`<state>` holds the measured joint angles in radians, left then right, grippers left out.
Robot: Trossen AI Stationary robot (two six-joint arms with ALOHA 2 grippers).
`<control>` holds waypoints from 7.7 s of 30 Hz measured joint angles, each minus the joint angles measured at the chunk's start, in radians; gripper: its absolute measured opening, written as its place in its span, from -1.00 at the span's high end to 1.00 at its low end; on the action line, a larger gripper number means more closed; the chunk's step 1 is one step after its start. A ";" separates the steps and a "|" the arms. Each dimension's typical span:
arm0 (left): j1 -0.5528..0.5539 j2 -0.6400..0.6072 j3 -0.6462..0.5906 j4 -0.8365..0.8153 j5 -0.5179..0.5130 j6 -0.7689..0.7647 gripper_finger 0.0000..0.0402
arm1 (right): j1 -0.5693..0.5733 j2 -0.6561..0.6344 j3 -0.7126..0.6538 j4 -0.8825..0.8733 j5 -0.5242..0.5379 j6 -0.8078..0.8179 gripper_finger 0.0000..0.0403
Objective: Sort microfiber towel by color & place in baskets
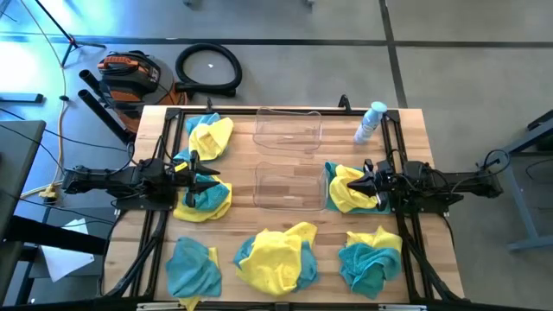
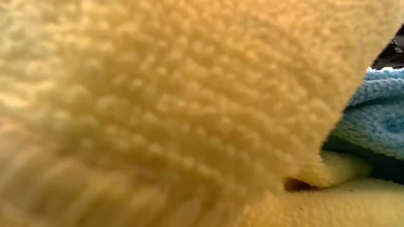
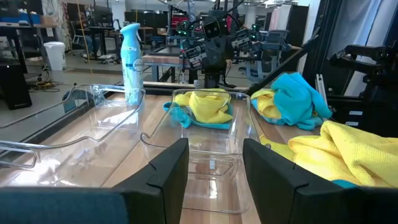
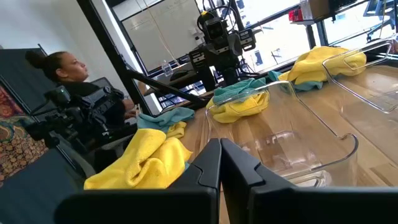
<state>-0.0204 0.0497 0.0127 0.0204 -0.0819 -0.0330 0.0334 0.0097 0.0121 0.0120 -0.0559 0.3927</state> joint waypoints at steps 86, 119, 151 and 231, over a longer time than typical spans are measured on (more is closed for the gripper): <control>0.000 0.000 0.000 0.000 0.000 -0.024 0.29 | 0.000 0.000 0.000 0.000 0.000 0.000 1.00; 0.000 0.000 0.005 0.032 -0.203 0.009 0.29 | 0.000 0.000 0.000 0.000 0.000 0.000 1.00; 0.509 0.862 0.794 -0.675 -0.535 -0.437 0.29 | 0.000 0.000 0.000 0.000 0.000 0.000 1.00; -0.096 1.095 1.132 -0.574 -0.384 -0.514 1.00 | 0.000 0.002 0.000 0.000 0.000 0.000 1.00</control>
<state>-0.1168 1.1446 1.1447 -0.5539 -0.4663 -0.5472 0.0334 0.0116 0.0120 0.0120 -0.0563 0.3927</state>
